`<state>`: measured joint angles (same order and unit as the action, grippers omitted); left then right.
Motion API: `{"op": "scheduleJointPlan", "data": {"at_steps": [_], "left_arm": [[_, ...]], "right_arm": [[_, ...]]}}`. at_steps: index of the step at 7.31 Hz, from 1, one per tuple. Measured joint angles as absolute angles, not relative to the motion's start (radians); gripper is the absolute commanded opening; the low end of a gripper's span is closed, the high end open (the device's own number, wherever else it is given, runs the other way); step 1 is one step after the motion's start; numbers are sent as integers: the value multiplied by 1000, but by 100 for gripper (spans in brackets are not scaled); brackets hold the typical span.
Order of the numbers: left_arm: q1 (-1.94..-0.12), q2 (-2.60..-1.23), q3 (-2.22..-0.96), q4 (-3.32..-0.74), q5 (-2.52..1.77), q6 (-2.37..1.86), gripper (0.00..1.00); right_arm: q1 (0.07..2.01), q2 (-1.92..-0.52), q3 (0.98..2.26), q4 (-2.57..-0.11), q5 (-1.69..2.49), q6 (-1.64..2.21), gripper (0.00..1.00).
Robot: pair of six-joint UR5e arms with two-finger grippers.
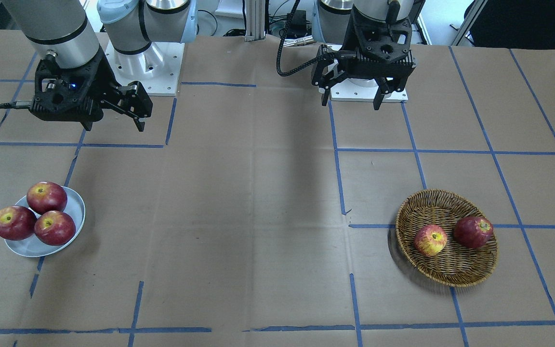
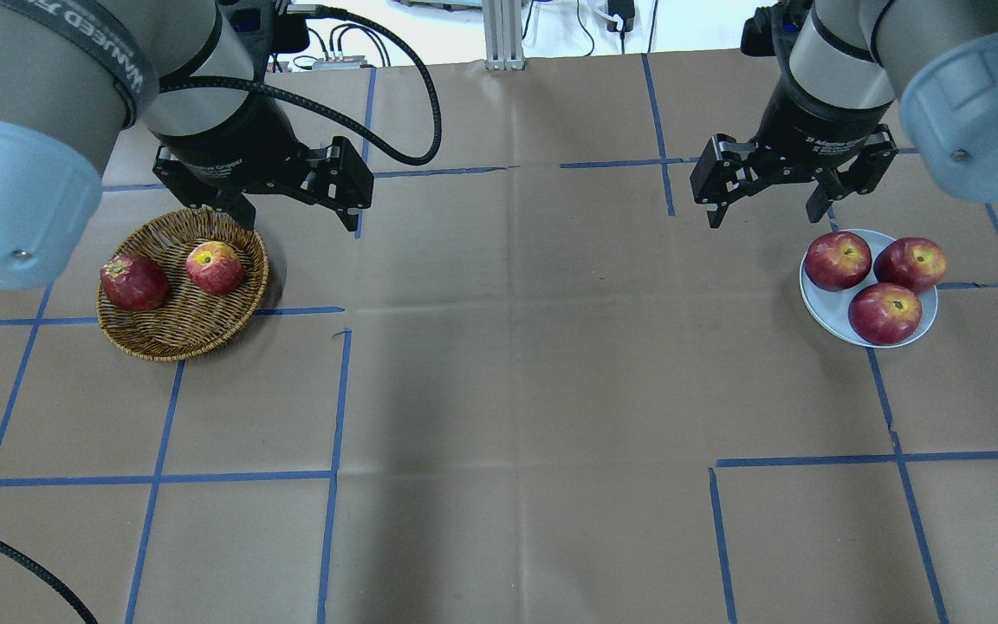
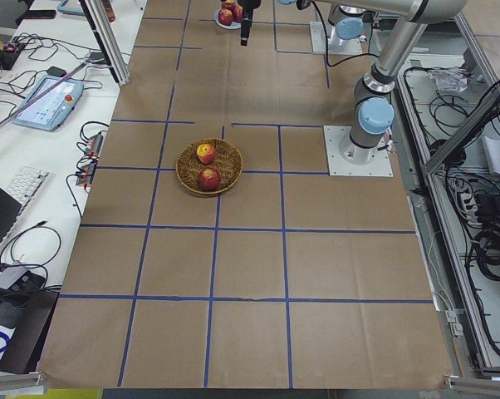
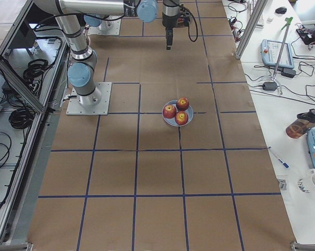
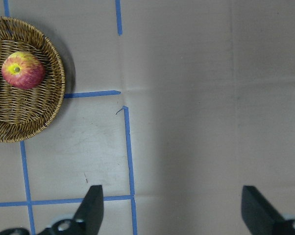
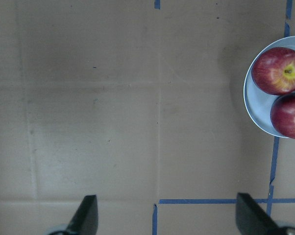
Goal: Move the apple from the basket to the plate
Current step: 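Move the left gripper down toward the striped apple in the wicker basket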
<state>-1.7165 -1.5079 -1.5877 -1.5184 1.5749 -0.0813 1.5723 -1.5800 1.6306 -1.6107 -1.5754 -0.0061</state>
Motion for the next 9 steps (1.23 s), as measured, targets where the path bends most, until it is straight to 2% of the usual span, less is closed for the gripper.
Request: {"op": "scheduleJointPlan", "data": {"at_steps": [7,9], "left_arm": [[-1702,-1555,-1588,-1514,1570,-82,99],[-1623,-1573,-1592,-1511,1568,-60,99]], "right_arm": [[1572,-1580,1631,-1611,-1575,-6,100],[1572,-1580,1631,-1611,-1575,-6,100]]}}
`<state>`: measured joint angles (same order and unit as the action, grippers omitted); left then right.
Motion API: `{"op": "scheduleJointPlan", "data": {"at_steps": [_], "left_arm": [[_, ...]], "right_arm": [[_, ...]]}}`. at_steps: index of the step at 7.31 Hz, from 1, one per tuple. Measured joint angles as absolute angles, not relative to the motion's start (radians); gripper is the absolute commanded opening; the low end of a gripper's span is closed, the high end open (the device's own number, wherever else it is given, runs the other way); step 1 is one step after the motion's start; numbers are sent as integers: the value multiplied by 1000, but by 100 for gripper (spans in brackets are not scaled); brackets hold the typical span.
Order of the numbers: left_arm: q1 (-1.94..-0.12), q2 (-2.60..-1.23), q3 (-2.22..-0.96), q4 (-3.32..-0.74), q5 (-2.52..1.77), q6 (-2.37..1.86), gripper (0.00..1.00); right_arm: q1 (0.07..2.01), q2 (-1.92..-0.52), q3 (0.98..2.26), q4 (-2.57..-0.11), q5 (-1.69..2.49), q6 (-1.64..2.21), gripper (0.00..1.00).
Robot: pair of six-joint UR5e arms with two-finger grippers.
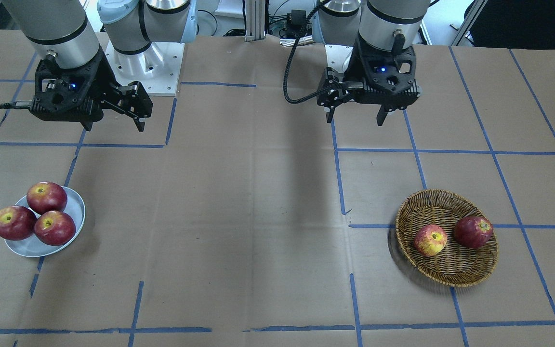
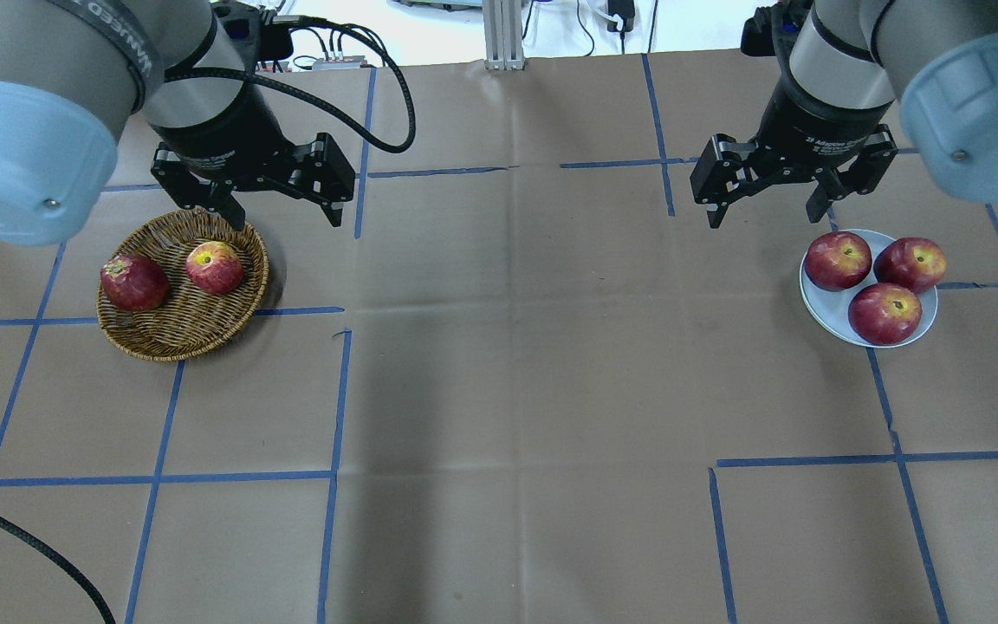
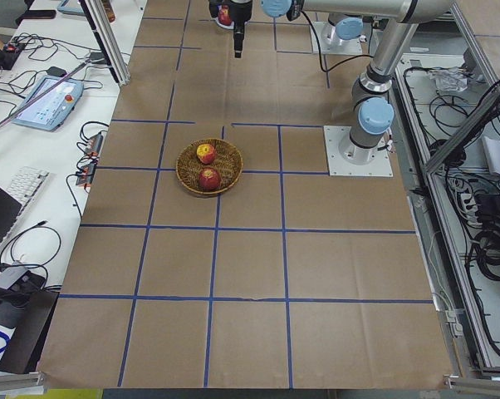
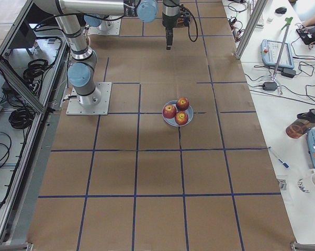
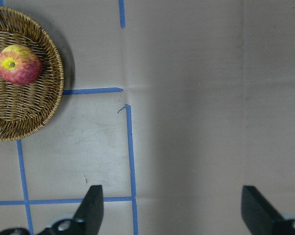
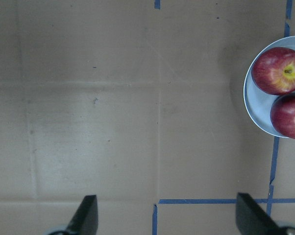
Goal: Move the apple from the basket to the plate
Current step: 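Move the left gripper down toward the striped apple in the wicker basket, then lower the left gripper onto the striped apple and close on it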
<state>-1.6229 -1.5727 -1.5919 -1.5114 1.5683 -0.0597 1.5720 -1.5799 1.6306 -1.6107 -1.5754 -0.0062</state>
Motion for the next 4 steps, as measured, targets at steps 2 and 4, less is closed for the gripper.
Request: {"op": "scheduleJointPlan", "data": {"at_steps": [2,4], "left_arm": [[-1524,-1598,-1628,-1433,1565,107,99],[-1451,-1654,-1705,-1279,1566,226,99]], "right_arm": [[1572,-1580,1631,-1611,-1575,-6,100],[1572,-1580,1631,-1611,-1575,-6,100]]}}
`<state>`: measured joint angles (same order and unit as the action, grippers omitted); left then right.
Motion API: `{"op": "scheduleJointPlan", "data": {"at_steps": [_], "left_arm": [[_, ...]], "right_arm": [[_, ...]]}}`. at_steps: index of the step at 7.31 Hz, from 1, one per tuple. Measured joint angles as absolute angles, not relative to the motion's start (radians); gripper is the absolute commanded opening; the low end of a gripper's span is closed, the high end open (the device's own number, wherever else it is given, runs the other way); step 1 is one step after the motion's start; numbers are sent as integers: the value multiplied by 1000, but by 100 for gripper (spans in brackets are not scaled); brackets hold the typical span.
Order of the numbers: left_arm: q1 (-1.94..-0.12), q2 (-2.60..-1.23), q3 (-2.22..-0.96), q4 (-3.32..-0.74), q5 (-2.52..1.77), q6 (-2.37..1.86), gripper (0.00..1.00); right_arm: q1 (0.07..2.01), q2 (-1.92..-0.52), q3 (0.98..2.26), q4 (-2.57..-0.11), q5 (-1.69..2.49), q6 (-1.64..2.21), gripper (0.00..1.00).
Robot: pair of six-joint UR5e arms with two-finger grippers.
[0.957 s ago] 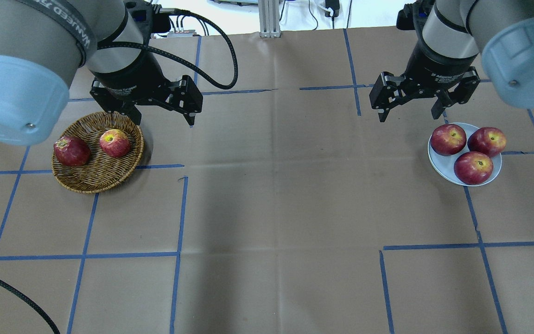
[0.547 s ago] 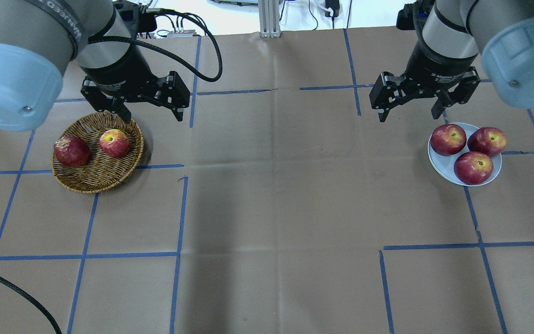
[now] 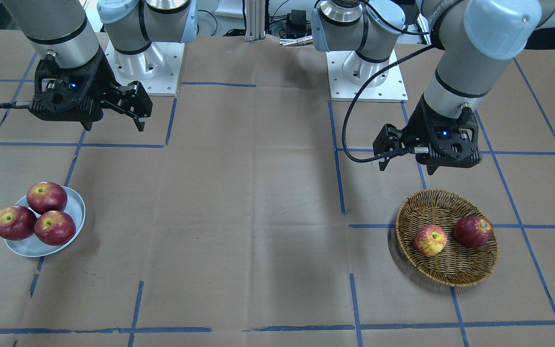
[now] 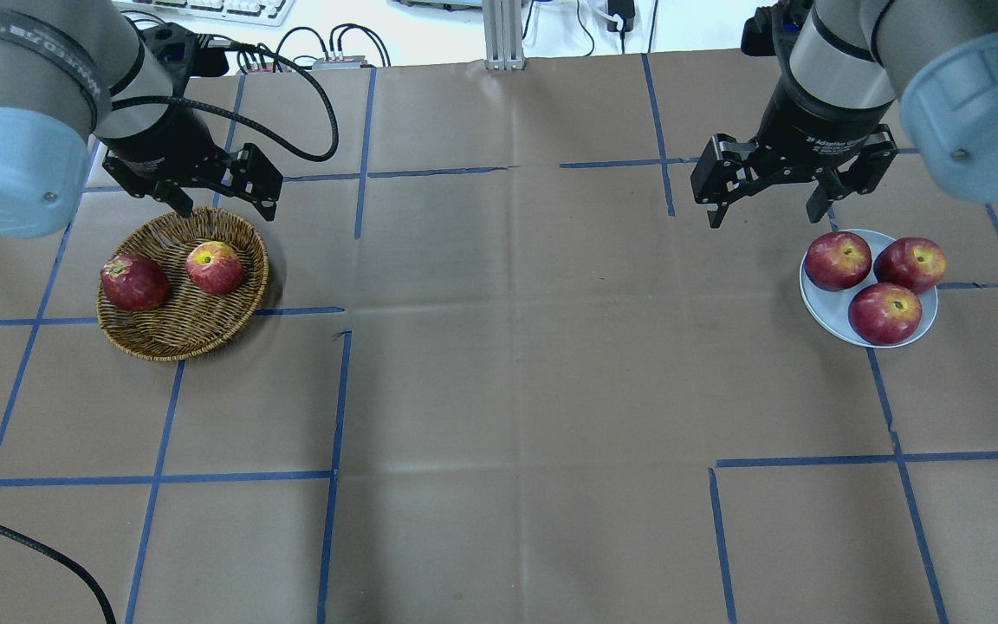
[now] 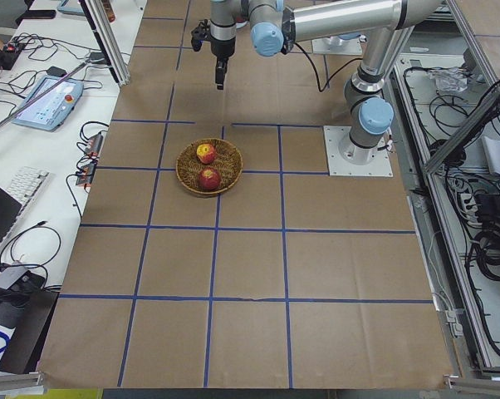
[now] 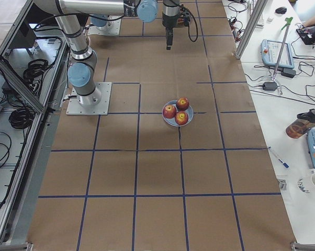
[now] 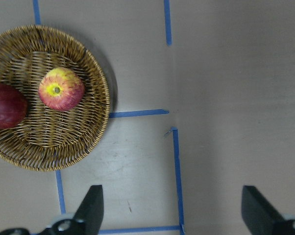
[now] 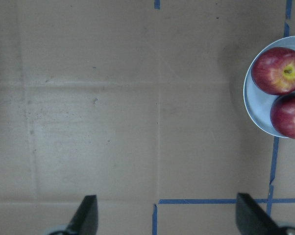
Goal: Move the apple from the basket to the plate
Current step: 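Lower the left gripper onto the striped apple and close on it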
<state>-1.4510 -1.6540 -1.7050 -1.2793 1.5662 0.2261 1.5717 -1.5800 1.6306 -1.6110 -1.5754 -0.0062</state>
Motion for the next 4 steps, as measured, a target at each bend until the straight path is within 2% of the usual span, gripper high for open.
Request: {"op": "scheduleJointPlan", "data": {"at_steps": [4], "left_arm": [[-1340,-1792,-1762,-1111,1567,478,99]], "right_arm": [[1571,-1580,1631,-1611,-1575,-6,100]]}}
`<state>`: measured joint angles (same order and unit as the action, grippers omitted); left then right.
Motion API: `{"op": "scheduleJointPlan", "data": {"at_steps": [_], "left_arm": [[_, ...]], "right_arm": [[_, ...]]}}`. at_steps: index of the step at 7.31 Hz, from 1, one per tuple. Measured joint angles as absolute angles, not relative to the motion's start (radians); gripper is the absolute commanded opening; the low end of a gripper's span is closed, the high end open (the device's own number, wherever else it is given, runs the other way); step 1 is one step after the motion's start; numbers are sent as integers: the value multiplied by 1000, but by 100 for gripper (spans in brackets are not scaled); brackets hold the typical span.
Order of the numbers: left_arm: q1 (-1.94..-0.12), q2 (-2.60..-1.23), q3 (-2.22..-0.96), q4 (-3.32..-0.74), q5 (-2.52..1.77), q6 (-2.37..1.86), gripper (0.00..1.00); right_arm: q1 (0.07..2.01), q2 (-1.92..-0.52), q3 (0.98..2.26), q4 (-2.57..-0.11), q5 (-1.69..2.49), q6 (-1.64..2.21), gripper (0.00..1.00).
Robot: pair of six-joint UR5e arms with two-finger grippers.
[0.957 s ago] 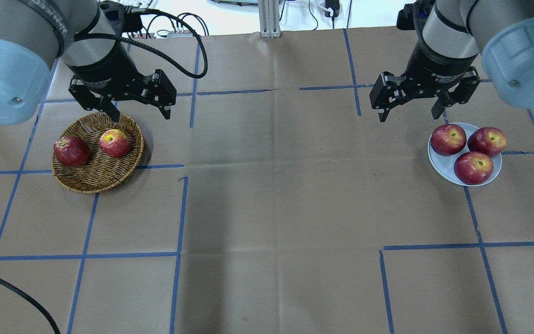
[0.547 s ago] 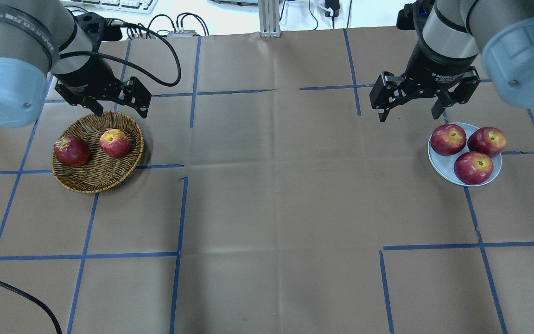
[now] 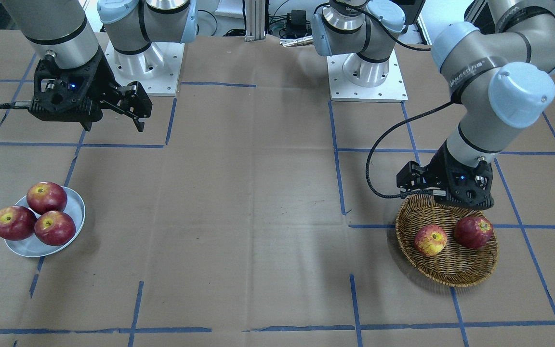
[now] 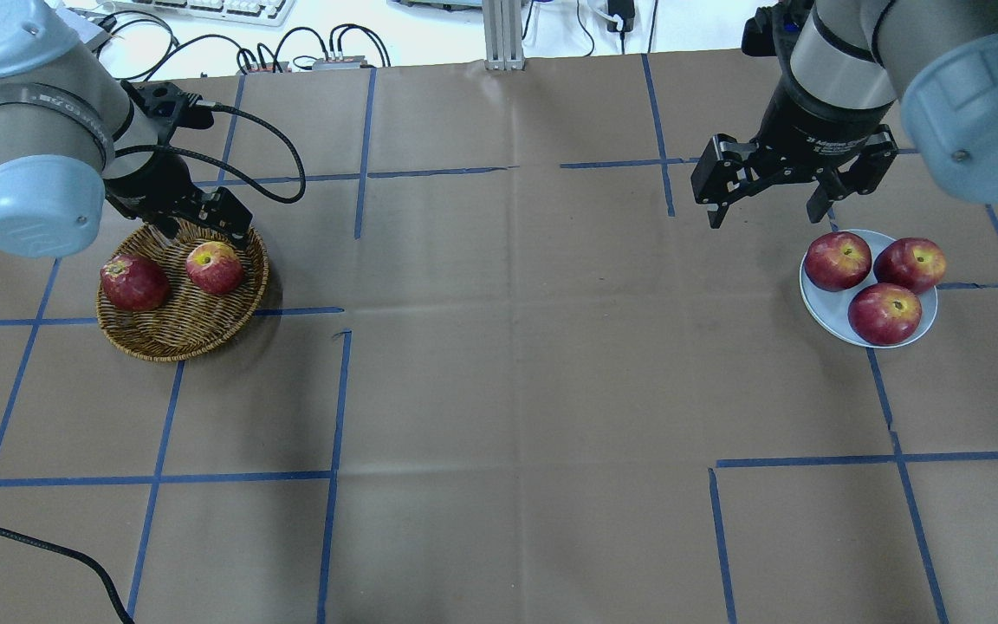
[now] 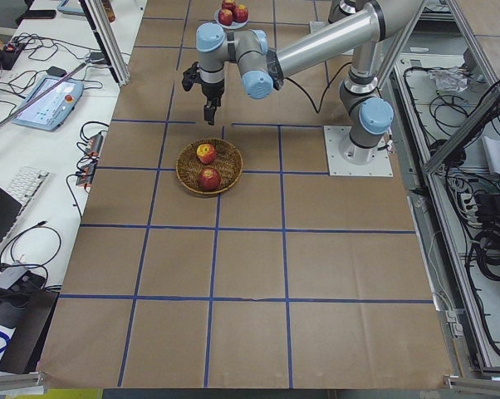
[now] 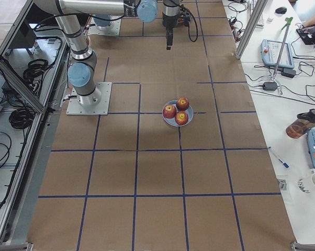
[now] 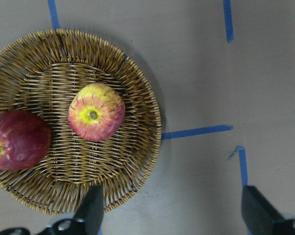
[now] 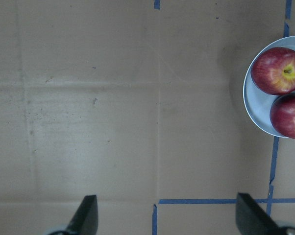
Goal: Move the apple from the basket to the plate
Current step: 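Lower the left gripper onto the striped apple and close on it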
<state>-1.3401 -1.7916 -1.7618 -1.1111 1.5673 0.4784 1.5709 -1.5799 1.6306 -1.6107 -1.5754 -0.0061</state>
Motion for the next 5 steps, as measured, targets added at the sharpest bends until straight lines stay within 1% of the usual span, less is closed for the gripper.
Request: {"op": "scheduleJointPlan", "data": {"at_steps": [2,5], "left_arm": [[-1298,-1874,-1769,-1024,1565,571,99],[-1272,-1938,-1796,-942,1562,625,99]], "right_arm": [[1571,-1580,1631,-1610,-1575,-6,100],[1571,-1580,1631,-1609,-1575,-6,100]]}}
